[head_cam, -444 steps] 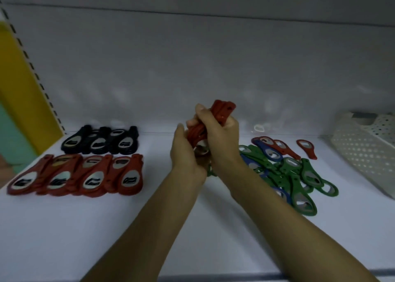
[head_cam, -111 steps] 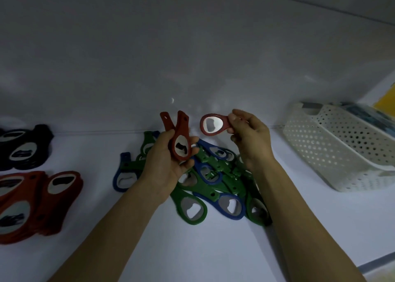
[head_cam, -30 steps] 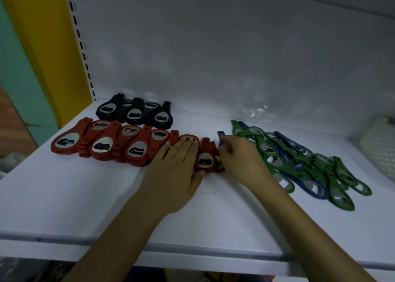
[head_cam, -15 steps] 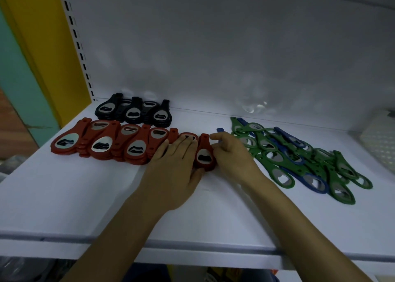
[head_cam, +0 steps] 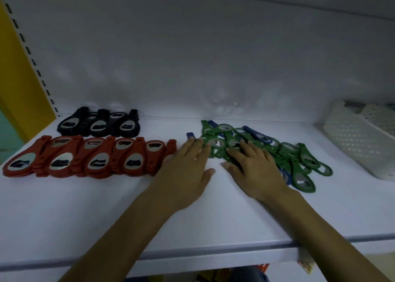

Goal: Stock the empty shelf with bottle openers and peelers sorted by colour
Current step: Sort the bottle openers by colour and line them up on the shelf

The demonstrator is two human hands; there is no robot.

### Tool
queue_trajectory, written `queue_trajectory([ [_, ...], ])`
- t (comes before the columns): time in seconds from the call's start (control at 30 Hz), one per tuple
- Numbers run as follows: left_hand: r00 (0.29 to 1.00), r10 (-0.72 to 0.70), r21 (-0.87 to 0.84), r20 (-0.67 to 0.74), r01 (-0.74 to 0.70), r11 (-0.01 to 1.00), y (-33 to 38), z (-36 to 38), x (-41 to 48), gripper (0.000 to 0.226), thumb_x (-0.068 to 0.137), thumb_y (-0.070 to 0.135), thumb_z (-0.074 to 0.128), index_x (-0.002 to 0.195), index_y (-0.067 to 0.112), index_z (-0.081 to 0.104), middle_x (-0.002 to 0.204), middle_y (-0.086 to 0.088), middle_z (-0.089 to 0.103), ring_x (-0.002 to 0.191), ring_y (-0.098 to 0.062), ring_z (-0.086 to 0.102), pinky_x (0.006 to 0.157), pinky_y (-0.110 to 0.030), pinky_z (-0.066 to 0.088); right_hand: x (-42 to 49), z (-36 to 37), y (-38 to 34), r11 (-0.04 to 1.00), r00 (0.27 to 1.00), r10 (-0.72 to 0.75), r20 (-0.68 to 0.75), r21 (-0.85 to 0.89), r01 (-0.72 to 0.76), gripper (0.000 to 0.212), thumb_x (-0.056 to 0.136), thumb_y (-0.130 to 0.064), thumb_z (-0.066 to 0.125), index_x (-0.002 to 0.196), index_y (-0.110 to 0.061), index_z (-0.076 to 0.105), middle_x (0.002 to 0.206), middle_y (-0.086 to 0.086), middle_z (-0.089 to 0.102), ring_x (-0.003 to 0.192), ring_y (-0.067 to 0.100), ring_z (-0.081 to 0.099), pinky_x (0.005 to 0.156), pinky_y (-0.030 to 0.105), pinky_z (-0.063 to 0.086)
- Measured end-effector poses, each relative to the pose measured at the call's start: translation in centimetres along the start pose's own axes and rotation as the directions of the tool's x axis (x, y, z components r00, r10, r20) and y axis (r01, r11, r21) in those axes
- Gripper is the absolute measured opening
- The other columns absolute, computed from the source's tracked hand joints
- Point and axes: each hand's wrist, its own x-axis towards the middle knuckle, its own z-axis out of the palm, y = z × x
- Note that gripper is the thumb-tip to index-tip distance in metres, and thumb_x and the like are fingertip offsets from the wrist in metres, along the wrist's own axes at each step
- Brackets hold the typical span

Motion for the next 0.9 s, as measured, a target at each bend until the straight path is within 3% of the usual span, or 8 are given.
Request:
queue_trajectory([
  [0.13, 0.978, -0.175, 0.111, 0.115, 0.163, 0.980, 3.4, 2.7, 4.7, 0.066, 0.097, 0.053, 0.017, 0.150, 0.015, 0.003, 0.158, -0.014, 0.000, 0.145, -0.034, -0.002, 0.117, -0.047, 0.004, 1.2, -0.2, 3.1, 0.998, 0.996, -0.050, 0.080, 0.033, 0.047, 0.051, 0.099, -0.050, 0.027, 0.147, -0.036, 0.027, 0.160, 0.004, 0.010, 0.147, 0.021, 0.009, 0.117, 0.039, 0.007],
  [0.23, 0.979, -0.158, 0.069, 0.130, 0.150, 0.986, 4.5, 3.8, 7.1, 0.063, 0.099, 0.049, 0.023, 0.150, 0.014, 0.011, 0.158, -0.012, 0.009, 0.145, -0.031, 0.004, 0.117, -0.048, 0.005, 2.4, -0.3, 4.7, 0.998, 0.997, -0.029, 0.072, 0.048, 0.026, 0.046, 0.101, -0.043, 0.029, 0.146, -0.035, 0.031, 0.160, 0.002, 0.013, 0.146, 0.020, 0.012, 0.116, 0.039, 0.008],
  [0.37, 0.999, 0.011, -0.020, -0.031, -0.012, 1.000, 5.7, 4.7, 7.7, 0.049, 0.098, 0.038, 0.033, 0.144, 0.018, 0.033, 0.149, -0.002, 0.035, 0.136, -0.021, 0.028, 0.115, -0.039, 0.020, 3.2, -0.2, 4.8, 0.989, 0.988, 0.146, -0.048, 0.032, -0.145, 0.039, 0.094, -0.030, 0.041, 0.132, -0.024, 0.049, 0.148, 0.006, 0.037, 0.137, 0.025, 0.031, 0.115, 0.045, 0.018],
  [0.47, 0.972, -0.051, -0.259, -0.230, -0.010, 0.966, 5.4, 4.8, 7.6, 0.038, 0.095, 0.021, 0.044, 0.133, 0.015, 0.047, 0.135, -0.004, 0.049, 0.123, -0.019, 0.043, 0.106, -0.034, 0.036, 3.7, -0.3, 4.1, 0.991, 0.969, 0.130, -0.211, 0.011, -0.131, 0.034, 0.086, -0.021, 0.049, 0.119, -0.017, 0.055, 0.130, 0.006, 0.051, 0.123, 0.027, 0.042, 0.105, 0.039, 0.029],
  [0.6, 0.815, -0.410, -0.601, -0.410, 0.097, 0.793, 4.3, 3.7, 7.9, 0.029, 0.092, 0.005, 0.047, 0.118, 0.015, 0.057, 0.108, 0.007, 0.054, 0.103, -0.013, 0.051, 0.081, -0.014, 0.042, 6.1, -0.9, 2.7, 0.992, 0.986, 0.053, -0.157, 0.120, -0.034, 0.049, 0.082, -0.016, 0.057, 0.130, -0.019, 0.049, 0.132, 0.006, 0.053, 0.121, 0.027, 0.046, 0.100, 0.038, 0.033],
  [0.73, 0.680, -0.638, -0.817, -0.361, 0.100, 0.569, 3.5, 3.2, 8.1, 0.020, 0.097, 0.011, 0.043, 0.109, 0.023, 0.053, 0.092, 0.011, 0.060, 0.081, -0.002, 0.058, 0.067, -0.017, 0.049, 8.8, -1.0, 0.0, 0.987, 0.993, -0.103, -0.057, 0.119, 0.109, 0.062, 0.088, -0.028, 0.060, 0.144, -0.027, 0.035, 0.150, 0.006, 0.037, 0.134, 0.028, 0.035, 0.111, 0.043, 0.026],
  [0.8, 0.625, -0.716, -0.881, -0.310, 0.094, 0.463, 3.1, 3.2, 8.2, 0.019, 0.098, 0.011, 0.042, 0.109, 0.022, 0.052, 0.077, 0.015, 0.059, 0.065, 0.006, 0.055, 0.057, -0.019, 0.047, 9.3, -0.3, -1.2, 0.981, 0.983, -0.182, -0.025, 0.068, 0.184, 0.040, 0.093, -0.034, 0.050, 0.133, -0.029, 0.048, 0.141, 0.003, 0.046, 0.130, 0.026, 0.039, 0.113, 0.049, 0.023],
  [0.9, 0.633, -0.722, -0.903, -0.278, 0.084, 0.421, 3.0, 3.4, 8.2, 0.020, 0.098, 0.011, 0.040, 0.111, 0.019, 0.052, 0.074, 0.012, 0.060, 0.059, 0.004, 0.054, 0.055, -0.022, 0.046, 9.1, 0.2, -1.6, 0.985, 0.988, -0.129, -0.087, 0.106, 0.138, 0.026, 0.093, -0.044, 0.045, 0.094, -0.021, 0.059, 0.098, 0.001, 0.064, 0.098, 0.022, 0.056, 0.110, 0.048, 0.024],
])
